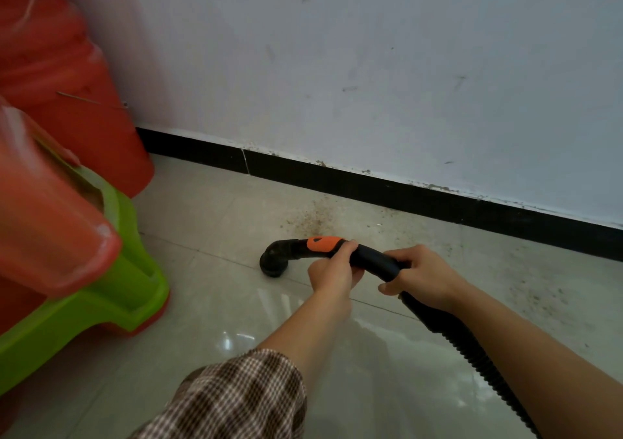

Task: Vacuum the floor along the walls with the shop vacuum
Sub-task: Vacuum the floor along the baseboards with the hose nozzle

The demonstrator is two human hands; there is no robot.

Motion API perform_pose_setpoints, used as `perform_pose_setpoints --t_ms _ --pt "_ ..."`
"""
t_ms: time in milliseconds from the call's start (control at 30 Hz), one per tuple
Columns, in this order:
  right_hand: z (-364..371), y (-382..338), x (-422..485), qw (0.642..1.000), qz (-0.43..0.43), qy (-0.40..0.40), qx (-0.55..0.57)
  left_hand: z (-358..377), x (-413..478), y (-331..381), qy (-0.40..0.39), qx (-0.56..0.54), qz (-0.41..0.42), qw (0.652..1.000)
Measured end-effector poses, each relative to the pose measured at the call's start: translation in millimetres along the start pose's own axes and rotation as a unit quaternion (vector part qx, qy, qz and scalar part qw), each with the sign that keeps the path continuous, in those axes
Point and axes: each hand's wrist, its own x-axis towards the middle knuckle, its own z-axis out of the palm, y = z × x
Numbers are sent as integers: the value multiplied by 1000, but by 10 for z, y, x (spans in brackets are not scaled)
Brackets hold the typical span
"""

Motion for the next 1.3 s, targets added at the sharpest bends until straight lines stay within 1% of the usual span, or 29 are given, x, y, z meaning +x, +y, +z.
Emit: perform_pose_setpoints --t_ms 200,367,433,667,767,967,1133,1300 --pt "81 5 49 999 -13 40 8 19 130 60 -45 4 -3 999" --pt "41 -118 138 999 -5 47 26 -4 292 159 -71 -4 0 997" --pt "2 -182 191 999 3 44 17 1 338 197 -79 2 1 997" --pt "-143 -344 342 997 60 29 -49 56 398 208 -74 17 7 997" --pt "-156 -381 312 997 58 31 -41 51 355 220 -59 16 -4 998" --pt "-155 -320 157 997 45 35 -43 8 197 136 -74 9 -5 997" --pt "-159 -197 -36 997 65 33 -23 44 55 16 -76 26 -13 997" --pt "-328 -43 -120 996 78 47 4 197 28 -91 -88 45 -14 995"
